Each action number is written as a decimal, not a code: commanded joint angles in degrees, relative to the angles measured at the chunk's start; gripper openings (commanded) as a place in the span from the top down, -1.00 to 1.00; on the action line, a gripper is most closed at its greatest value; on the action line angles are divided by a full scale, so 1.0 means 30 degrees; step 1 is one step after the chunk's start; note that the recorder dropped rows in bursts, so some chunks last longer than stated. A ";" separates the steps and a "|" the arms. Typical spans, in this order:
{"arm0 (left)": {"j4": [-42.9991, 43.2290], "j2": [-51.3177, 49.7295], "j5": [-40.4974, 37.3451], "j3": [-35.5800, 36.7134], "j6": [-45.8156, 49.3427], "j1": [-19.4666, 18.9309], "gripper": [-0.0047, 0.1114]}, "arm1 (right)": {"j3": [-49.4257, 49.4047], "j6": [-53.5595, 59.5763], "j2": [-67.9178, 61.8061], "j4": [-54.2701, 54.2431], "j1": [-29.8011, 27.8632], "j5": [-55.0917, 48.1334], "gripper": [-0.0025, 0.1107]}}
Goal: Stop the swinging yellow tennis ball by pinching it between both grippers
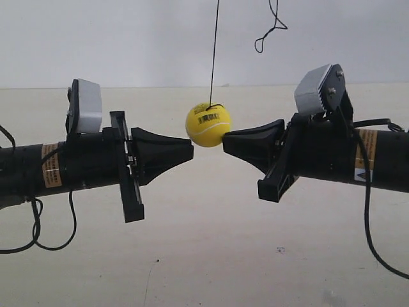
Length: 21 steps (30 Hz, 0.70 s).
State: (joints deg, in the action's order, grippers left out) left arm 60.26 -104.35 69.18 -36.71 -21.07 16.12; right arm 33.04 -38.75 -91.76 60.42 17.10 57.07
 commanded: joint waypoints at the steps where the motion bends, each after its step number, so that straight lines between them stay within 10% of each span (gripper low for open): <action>1: -0.0013 0.0006 0.0262 -0.0154 -0.0102 0.0161 0.84 | 0.0104 0.0033 -0.0019 0.0149 0.0013 0.0232 0.96; 21: -0.0966 0.0006 0.0262 0.0031 -0.0019 -0.0635 0.84 | 0.0104 0.0404 -0.0019 -0.0444 0.0013 -0.0769 0.96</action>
State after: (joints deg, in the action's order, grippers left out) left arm 59.07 -104.35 69.16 -36.71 -20.95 15.18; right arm 33.04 -37.95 -91.76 59.47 17.10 54.65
